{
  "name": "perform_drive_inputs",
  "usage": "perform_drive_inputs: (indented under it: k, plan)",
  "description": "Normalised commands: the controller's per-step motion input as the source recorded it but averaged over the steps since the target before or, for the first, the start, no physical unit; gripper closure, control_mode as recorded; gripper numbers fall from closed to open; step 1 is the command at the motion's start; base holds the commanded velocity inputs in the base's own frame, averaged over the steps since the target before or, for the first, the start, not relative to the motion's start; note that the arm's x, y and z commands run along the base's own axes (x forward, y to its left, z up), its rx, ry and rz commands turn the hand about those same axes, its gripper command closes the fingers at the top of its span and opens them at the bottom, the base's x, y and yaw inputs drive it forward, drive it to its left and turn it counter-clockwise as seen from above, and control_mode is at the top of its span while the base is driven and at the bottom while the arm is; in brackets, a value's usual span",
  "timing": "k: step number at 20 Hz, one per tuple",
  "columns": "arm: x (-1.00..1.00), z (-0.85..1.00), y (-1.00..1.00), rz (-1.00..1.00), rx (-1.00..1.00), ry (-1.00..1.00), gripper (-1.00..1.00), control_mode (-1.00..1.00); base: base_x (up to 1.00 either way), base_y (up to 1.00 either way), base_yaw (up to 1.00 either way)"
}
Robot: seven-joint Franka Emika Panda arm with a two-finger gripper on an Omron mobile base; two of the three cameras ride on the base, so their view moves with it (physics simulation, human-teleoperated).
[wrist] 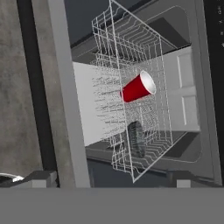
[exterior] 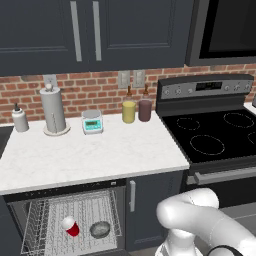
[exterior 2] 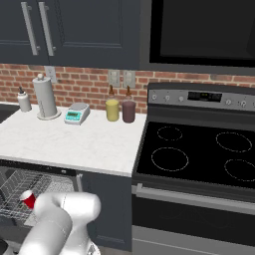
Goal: Pick up the cup and bowl from the counter, place them in the dishwasher, and close the dishwasher door.
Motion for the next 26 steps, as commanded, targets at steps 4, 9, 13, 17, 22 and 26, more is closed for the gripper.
perform_drive_inputs:
  k: [4,9,13,17,22,26]
  plan:
    - [-0.03,-0.07,0.42,0.00,0.00,-0.01,-1.00,-1.00,0.00,0.00,0.00]
    - [0.02,-0.32,0.31,0.00,-0.01,0.00,-1.00,-1.00,0.00,0.00,0.00]
    - [0.04,-0.56,0.32,0.00,-0.01,-0.02,-1.00,-1.00,0.00,0.00,0.00]
    - [0.07,-0.70,0.33,0.00,0.00,-0.05,-1.00,-1.00,0.00,0.00,0.00]
    - [0.06,-0.52,0.29,0.00,0.00,-0.03,-1.00,-1.00,0.00,0.00,0.00]
    - [0.01,-0.47,0.34,0.00,0.00,-0.02,-1.00,-1.00,0.00,0.00,0.00]
